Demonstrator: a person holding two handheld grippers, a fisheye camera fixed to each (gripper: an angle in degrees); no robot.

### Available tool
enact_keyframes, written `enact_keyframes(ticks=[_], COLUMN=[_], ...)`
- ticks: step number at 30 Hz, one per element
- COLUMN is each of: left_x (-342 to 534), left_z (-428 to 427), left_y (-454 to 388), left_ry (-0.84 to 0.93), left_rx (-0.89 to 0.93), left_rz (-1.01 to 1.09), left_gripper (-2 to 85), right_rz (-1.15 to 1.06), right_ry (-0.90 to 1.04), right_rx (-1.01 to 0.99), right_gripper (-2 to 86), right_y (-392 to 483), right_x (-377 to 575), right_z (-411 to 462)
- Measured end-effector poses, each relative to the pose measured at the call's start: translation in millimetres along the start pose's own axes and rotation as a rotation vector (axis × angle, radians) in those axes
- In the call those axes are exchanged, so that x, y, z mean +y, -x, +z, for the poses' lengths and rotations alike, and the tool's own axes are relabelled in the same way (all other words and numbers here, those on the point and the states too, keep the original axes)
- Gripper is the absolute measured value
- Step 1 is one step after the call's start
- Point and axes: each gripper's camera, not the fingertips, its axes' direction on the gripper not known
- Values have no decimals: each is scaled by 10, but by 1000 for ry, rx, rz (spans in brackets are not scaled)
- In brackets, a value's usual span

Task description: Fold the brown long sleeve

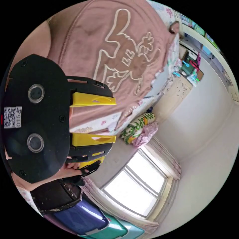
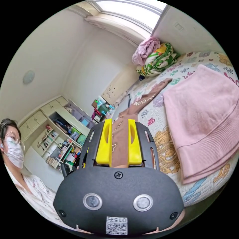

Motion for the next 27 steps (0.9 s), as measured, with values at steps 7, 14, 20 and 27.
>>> enact_keyframes(ticks=[7, 14, 20, 27], left_x=[-55, -84, -226, -370], left_z=[882, 1316, 1460, 1592], left_y=[97, -24, -1, -106], left_ry=[271, 323, 338, 372], left_rx=[2, -4, 21, 181], left_rz=[18, 65, 39, -47], left_gripper=[175, 193, 182, 147], right_rz=[162, 337, 398, -34], right_ry=[43, 40, -38, -68], right_rx=[17, 131, 332, 302], right_gripper=[125, 135, 60, 6], right_y=[-190, -300, -234, 1527], right_x=[-1326, -2421, -2659, -2402], right_z=[2221, 4451, 5707, 6186])
